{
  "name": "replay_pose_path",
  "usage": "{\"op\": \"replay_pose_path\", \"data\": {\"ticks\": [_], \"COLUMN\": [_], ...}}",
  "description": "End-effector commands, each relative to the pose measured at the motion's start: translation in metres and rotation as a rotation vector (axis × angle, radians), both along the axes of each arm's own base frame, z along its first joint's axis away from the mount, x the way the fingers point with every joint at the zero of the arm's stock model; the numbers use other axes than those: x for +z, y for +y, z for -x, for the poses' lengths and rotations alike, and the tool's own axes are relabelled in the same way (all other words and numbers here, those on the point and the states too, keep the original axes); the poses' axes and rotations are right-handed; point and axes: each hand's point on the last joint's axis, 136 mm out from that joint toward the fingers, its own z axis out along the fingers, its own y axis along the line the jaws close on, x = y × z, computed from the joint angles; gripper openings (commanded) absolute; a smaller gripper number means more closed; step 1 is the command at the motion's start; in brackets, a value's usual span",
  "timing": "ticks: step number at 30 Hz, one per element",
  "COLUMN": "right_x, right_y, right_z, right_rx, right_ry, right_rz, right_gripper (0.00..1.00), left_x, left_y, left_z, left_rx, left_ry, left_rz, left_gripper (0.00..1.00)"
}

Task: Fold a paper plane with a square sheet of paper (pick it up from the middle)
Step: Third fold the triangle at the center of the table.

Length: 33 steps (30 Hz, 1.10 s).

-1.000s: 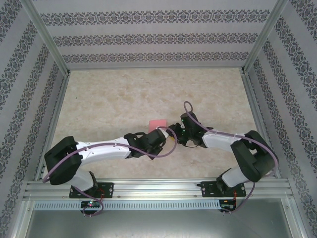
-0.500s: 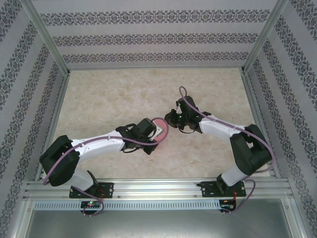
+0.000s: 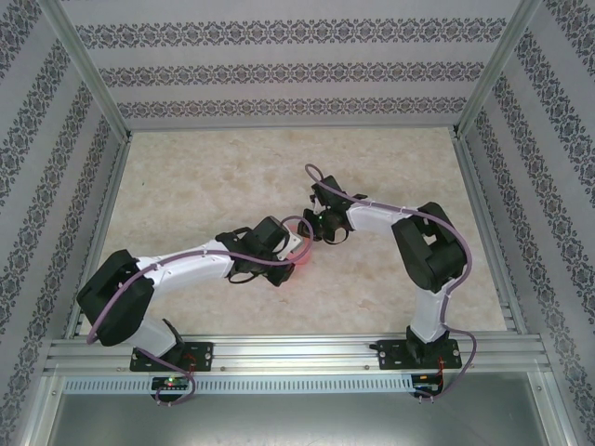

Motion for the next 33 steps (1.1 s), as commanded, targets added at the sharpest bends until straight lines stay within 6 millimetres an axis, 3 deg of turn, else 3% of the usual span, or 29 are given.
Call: {"op": "replay_pose_path", "data": {"ticks": [1, 17, 33], "right_x": [-0.01, -0.025, -0.024], "right_y": [-0.002, -0.011, -0.01], "right_z": [0.003, 0.009, 0.007], "right_rx": [0.052, 0.135, 0.127], "right_ry": [0.004, 0.016, 0.014], "right_rz": [0.056, 0.148, 0.14], "right_gripper": [0.07, 0.06, 0.06], "left_x": [0.004, -0.003, -0.025], "left_y": [-0.003, 0.007, 0.016], "left_z": [-0.009, -0.037, -0.044], "left_rx": [-0.004, 0.059, 0.104], "left_ry": [0.001, 0.054, 0.087], "left_rz": [0.03, 0.035, -0.011], "left_gripper": [0.0, 0.0, 0.0]}}
